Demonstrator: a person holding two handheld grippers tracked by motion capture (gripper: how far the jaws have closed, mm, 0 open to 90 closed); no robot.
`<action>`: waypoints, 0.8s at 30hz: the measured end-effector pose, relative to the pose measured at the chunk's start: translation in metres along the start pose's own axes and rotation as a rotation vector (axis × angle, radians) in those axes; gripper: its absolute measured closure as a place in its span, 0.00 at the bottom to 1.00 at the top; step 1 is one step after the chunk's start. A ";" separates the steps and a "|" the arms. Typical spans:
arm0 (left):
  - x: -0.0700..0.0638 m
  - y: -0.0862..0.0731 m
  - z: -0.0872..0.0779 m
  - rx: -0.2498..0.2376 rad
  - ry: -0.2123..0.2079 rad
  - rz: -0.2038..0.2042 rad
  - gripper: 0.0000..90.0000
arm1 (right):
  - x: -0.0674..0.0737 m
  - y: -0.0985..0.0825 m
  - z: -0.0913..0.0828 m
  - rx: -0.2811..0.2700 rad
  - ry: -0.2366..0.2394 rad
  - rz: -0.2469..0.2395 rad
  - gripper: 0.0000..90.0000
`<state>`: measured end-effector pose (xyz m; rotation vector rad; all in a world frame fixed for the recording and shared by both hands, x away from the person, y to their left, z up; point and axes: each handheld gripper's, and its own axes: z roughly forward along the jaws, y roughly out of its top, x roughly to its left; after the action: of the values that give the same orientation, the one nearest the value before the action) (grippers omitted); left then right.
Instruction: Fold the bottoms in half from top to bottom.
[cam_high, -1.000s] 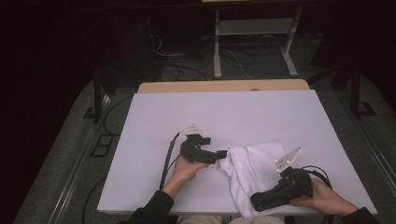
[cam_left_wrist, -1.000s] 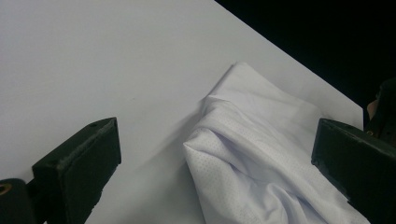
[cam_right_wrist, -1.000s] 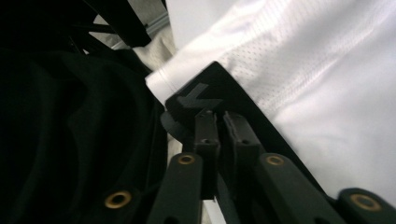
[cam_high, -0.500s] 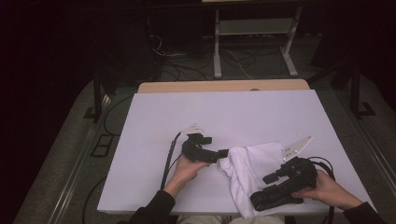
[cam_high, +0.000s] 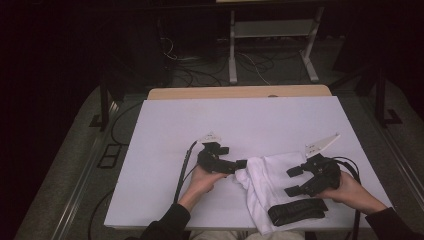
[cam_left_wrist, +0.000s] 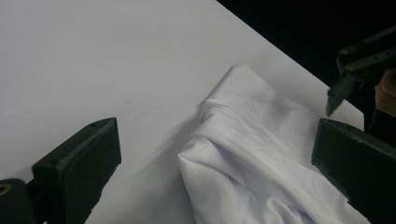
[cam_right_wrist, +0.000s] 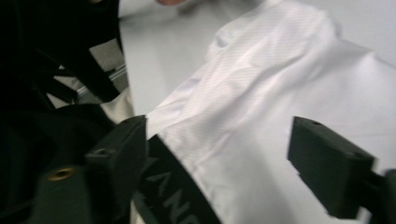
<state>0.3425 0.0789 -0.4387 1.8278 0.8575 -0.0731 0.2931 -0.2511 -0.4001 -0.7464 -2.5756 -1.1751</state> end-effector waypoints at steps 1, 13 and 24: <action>0.000 0.000 0.002 0.001 -0.004 -0.005 0.01 | -0.003 0.000 -0.001 -0.007 -0.001 0.004 0.16; 0.004 -0.002 0.014 0.027 -0.013 -0.059 0.01 | -0.033 0.000 -0.011 -0.058 -0.054 0.073 0.07; 0.017 -0.004 0.018 0.045 -0.005 -0.157 0.22 | -0.064 -0.003 -0.021 -0.108 -0.140 0.130 0.11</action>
<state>0.3587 0.0735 -0.4572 1.7986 1.0027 -0.1978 0.3457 -0.2909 -0.4130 -1.0390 -2.5435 -1.2714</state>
